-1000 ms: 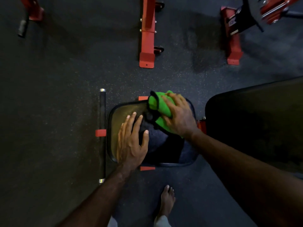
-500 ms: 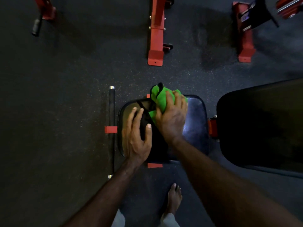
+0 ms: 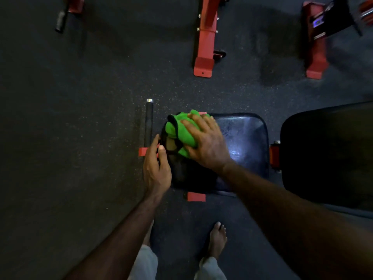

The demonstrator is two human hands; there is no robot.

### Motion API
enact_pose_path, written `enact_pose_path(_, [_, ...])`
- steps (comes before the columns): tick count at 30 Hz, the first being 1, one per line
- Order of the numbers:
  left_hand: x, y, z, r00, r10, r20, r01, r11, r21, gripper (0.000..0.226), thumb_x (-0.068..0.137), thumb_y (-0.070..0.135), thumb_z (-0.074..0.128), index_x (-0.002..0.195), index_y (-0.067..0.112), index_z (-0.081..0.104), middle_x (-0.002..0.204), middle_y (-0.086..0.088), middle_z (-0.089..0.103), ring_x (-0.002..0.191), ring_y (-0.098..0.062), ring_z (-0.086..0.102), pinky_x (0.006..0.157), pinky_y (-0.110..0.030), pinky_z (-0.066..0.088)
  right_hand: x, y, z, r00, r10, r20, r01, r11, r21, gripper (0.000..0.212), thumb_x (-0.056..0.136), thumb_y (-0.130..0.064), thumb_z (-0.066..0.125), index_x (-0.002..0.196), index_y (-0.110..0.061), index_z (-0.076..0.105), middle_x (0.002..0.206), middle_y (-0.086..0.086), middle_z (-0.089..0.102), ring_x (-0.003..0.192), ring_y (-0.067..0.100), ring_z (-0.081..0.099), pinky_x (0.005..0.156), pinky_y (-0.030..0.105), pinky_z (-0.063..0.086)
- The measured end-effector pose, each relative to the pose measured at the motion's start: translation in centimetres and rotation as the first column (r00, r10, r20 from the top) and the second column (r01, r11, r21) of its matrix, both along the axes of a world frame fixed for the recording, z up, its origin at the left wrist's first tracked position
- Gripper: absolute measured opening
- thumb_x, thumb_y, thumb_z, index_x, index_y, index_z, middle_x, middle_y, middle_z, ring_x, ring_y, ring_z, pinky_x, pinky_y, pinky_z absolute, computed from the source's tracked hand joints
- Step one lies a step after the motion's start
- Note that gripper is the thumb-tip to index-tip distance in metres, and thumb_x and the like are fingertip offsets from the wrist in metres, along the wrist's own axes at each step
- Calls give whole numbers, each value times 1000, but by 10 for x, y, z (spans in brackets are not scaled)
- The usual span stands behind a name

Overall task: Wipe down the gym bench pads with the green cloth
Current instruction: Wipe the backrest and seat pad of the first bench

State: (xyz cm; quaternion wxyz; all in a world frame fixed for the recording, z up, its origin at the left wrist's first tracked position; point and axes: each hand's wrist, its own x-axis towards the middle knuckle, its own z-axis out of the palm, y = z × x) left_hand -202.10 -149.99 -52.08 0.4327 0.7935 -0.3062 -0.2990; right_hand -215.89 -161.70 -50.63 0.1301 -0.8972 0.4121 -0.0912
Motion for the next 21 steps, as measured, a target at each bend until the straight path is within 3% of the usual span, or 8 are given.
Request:
enact_pose_path(4, [3,-4,10,995,49,-82,-53,997,-48,38,110,12,43,145,5,55,143,-2,58,125,1,51,96,2,33,30,4,6,904,-427,-14,427,903,55,64,85,-46,64,144,-22,54,149,11,51,136,38,45,119,54,31])
enact_pose_path(6, [3,-2,10,993,78,-91,-82,996,-40,38,110,16,42,144,5,56,138,2,57,121,2,51,94,1,34,49,26,4,949,-314,-16,314,948,45,70,84,-47,67,148,-23,51,155,13,45,145,41,36,122,58,26])
enact_pose_path(9, [9,0,2,987,120,-104,-122,993,-6,50,105,38,39,140,8,59,136,-3,63,119,-13,60,105,-19,44,23,11,-3,981,195,-20,-195,981,10,68,88,-50,65,149,-22,52,157,12,46,147,40,38,121,58,27])
enact_pose_path(10, [12,2,1,984,127,-127,-131,991,-23,51,104,39,39,140,9,59,137,-2,63,120,-11,60,106,-22,46,20,2,-3,982,188,-24,-188,982,12,67,88,-49,63,148,-21,53,157,12,47,145,39,40,121,56,29])
enact_pose_path(12, [14,4,4,981,105,-165,-116,992,-58,48,105,35,38,143,12,57,141,-5,62,126,-12,58,107,-23,46,30,6,0,992,-124,-20,125,990,66,67,86,-46,63,147,-21,53,156,11,47,144,38,42,121,54,29])
enact_pose_path(14, [14,7,6,979,108,-173,-119,991,-53,47,107,32,39,144,8,56,143,-9,60,125,-9,56,101,-9,42,53,37,4,940,-340,-15,340,936,95,70,85,-45,68,148,-22,51,157,11,43,147,37,35,124,54,24])
enact_pose_path(18, [21,14,1,962,205,-182,-210,978,-5,61,101,52,35,138,12,62,138,-5,64,123,-10,58,107,-20,42,35,61,-2,981,195,-19,-194,981,21,66,90,-48,67,149,-23,52,157,7,45,150,37,33,124,56,23])
enact_pose_path(21, [27,22,0,972,158,-171,-171,983,-63,56,102,52,34,133,16,65,129,1,68,117,-12,63,100,-24,48,31,55,-2,998,-55,14,54,997,63,67,88,-47,69,148,-22,53,156,8,47,148,35,37,123,56,28])
